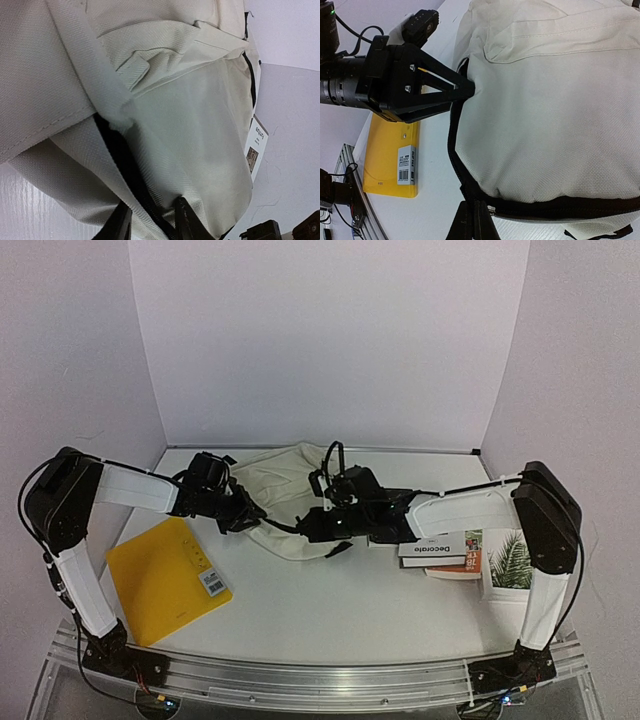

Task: Pack the student bag
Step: Unzip the student bag at the center of the board.

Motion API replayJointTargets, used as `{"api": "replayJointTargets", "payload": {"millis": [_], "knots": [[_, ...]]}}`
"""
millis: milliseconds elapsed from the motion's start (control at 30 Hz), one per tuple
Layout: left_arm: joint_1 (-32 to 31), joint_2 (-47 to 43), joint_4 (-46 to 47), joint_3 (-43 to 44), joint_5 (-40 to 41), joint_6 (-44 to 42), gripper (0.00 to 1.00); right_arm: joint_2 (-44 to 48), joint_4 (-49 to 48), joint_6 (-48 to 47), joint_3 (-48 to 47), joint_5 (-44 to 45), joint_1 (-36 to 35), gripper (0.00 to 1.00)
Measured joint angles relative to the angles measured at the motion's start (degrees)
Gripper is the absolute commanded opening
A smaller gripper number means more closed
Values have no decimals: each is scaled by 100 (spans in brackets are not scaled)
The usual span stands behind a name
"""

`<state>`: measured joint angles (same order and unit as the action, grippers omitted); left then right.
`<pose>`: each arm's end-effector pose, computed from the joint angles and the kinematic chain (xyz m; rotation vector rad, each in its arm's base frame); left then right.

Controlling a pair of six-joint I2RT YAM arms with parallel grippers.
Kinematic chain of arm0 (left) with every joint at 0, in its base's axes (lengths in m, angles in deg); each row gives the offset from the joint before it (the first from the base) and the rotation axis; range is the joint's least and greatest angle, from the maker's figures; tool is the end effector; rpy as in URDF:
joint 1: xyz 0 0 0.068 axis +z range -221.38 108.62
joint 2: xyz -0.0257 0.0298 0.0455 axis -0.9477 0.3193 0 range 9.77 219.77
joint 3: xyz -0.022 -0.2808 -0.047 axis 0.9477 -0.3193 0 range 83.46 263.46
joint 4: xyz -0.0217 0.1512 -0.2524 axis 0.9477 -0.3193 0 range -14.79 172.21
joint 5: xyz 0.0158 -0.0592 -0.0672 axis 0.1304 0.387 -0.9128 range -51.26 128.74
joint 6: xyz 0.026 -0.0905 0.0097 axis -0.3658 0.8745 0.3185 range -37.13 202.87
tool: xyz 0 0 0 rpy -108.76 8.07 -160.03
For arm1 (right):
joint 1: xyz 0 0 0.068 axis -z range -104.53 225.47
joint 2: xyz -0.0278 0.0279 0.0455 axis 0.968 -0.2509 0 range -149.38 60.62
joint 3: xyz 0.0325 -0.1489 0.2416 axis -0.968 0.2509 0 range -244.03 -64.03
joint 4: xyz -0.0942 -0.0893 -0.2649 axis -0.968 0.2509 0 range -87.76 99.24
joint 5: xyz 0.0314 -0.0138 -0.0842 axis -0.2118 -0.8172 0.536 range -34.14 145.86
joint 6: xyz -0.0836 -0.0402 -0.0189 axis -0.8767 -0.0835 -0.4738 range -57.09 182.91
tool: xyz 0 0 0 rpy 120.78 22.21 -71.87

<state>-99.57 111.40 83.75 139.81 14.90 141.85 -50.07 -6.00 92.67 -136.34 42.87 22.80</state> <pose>0.3592 -0.2317 0.1225 -0.4620 2.5577 -1.1584 0.2948 0.4183 0.1668 -0.5983 2.2013 1.0584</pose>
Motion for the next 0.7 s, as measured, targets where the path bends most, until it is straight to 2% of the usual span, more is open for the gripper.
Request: {"api": "replayJointTargets", "payload": {"millis": [100, 133, 400, 700], "knots": [[0, 1, 7, 0, 6, 11, 2, 0, 1, 2, 0, 57, -11, 0], [-2, 1, 5, 0, 8, 37, 1, 0, 3, 2, 0, 92, -14, 0], [-6, -161, -20, -187, 115, -22, 0, 130, 181, 10, -26, 545, -69, 0], [184, -1147, -402, -830, 351, -289, 0, 194, 713, 124, -477, 693, 168, 0]]}}
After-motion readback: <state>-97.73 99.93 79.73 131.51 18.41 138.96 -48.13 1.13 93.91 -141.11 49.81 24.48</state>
